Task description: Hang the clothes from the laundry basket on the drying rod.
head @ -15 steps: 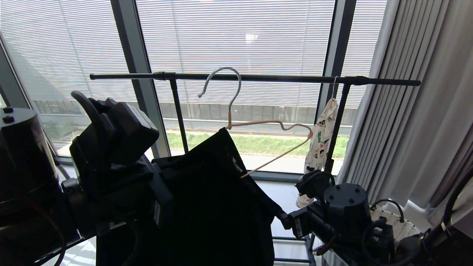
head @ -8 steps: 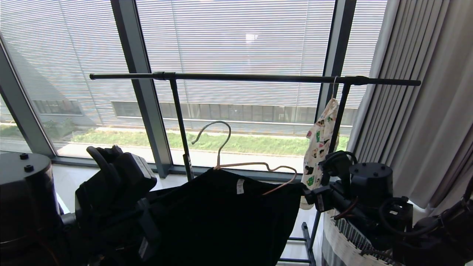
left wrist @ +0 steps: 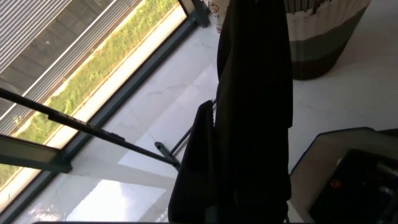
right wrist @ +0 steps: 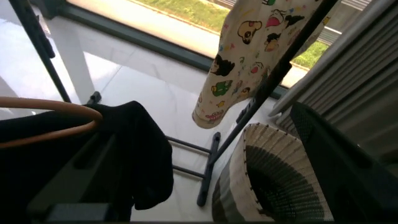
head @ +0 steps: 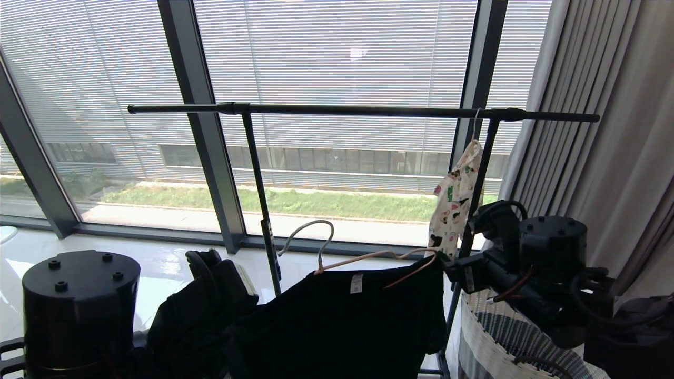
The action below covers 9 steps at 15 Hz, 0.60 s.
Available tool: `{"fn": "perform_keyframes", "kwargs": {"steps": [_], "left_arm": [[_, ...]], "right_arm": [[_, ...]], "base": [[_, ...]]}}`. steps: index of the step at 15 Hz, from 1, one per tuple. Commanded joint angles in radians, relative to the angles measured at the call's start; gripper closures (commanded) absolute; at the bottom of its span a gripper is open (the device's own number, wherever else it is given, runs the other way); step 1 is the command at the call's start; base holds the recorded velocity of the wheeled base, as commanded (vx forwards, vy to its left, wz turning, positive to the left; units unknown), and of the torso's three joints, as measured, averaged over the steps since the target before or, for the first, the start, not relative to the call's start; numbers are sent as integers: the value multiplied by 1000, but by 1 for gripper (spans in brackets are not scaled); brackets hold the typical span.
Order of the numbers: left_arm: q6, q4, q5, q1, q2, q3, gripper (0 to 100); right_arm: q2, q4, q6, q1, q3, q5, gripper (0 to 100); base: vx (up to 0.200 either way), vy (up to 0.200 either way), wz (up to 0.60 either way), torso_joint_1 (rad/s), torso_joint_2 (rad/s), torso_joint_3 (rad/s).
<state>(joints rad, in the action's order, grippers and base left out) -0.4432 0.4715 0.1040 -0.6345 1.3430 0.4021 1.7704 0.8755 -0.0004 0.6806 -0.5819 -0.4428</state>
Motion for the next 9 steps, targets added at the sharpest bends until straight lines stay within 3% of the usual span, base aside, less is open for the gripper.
{"fn": "perform_keyframes", "kwargs": {"steps": [1,9], "left_arm": [[1,-1,14,-1,18,4,100],[4,1,46,1,-33,-36,100]], "right_arm": [[-31,-3,-3,-16,-22,3,0],[-34,-4,-36,-55,-33,24,0]], "base": [[0,0,0,0,0,0],[0,0,0,0,0,0]]}}
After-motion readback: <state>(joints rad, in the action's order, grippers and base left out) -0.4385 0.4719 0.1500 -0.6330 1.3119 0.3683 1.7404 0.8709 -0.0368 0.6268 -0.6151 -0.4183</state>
